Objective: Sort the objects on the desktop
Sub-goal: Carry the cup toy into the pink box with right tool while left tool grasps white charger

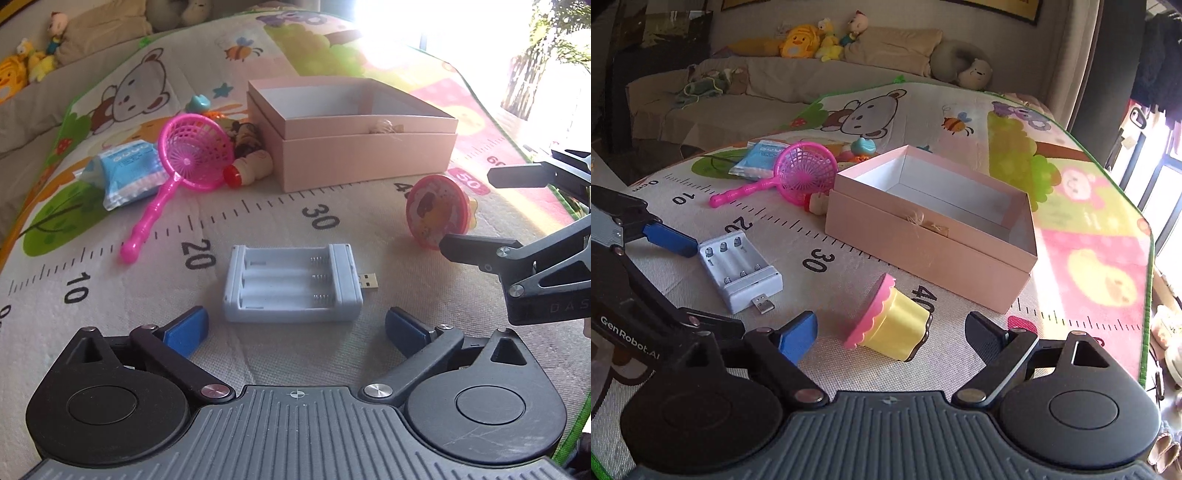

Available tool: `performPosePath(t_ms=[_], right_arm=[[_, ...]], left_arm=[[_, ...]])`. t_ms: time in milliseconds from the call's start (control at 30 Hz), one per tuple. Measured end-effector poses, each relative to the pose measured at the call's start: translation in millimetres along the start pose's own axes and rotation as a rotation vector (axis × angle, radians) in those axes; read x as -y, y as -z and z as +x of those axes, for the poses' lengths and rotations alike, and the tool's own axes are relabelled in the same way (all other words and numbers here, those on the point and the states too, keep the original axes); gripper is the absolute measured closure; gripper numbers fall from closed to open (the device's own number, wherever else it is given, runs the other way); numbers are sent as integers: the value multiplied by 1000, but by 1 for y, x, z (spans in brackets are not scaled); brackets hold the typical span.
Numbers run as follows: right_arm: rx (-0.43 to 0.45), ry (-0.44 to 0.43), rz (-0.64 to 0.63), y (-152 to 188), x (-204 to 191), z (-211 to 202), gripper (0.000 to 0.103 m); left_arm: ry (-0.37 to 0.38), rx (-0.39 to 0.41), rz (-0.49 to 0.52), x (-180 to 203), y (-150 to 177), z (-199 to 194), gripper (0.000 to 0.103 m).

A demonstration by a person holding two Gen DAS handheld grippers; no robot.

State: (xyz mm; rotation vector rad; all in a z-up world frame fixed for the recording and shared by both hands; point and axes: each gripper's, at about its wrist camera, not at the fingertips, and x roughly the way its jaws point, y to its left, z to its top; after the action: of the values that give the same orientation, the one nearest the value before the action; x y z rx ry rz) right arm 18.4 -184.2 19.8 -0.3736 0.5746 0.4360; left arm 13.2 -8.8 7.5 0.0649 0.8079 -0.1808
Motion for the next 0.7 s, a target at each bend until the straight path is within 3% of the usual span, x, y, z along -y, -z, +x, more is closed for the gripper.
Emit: performPosePath(t_ms=[167,300,433,567,633,667,700], right_arm=[[3,-21,55,-1,8,-1,15],[-6,-37,83,-3,10,4,15],[-8,-67,107,-5,10,8,15],[-40,-78,206,-10,20,23,16],[-100,-101,284,-12,29,35,29],[-140,-122,313,-11,32,39,47],[-171,-139,334,-10,35,42,59]], left_arm=[[-22,84,-7,0,-11,0,0],[-45,85,22,4,-17,11,1],[-23,95,30,4,-15,9,20],[-25,110,50,5,-10,3,20],[-18,118,65,5,-7,-3,20],[-17,128,73,5,-5,-7,20],[-15,142,80,5,-5,-13,20]])
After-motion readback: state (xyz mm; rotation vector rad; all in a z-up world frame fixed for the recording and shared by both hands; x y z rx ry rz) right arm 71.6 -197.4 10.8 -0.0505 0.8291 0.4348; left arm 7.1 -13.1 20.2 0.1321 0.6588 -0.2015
